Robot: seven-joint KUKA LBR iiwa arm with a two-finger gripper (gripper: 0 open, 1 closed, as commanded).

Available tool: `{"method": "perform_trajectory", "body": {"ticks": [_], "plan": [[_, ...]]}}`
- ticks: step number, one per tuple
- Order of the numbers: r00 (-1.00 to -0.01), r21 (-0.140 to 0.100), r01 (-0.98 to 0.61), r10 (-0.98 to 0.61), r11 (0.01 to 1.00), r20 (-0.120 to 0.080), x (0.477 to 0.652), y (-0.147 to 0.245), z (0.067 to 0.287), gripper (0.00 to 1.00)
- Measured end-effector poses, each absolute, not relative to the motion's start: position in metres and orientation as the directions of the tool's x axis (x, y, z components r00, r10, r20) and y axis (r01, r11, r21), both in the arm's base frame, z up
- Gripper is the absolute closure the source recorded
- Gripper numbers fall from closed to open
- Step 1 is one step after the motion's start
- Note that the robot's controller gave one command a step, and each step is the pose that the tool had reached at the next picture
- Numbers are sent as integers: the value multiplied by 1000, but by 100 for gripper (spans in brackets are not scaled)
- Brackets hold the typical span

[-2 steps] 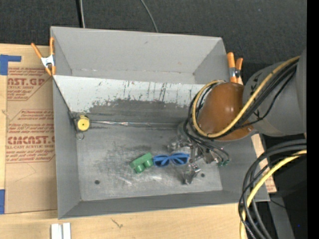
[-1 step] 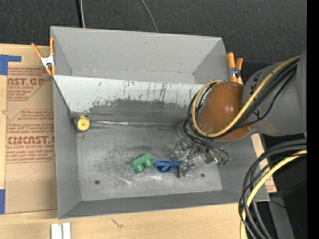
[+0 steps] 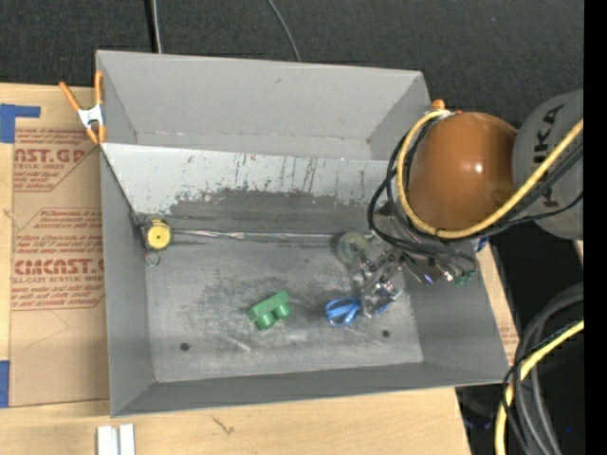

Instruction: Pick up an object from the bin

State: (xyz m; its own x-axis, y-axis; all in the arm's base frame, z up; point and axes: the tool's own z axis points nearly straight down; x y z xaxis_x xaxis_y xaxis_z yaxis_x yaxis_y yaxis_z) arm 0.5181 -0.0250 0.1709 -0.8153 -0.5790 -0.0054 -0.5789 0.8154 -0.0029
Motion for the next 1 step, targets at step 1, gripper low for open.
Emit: {"method": "perform_trajectory", "body": {"ticks": [1], "plan": [[-824,-4,-566,-566,824,-7,520,-24,229,100]]}}
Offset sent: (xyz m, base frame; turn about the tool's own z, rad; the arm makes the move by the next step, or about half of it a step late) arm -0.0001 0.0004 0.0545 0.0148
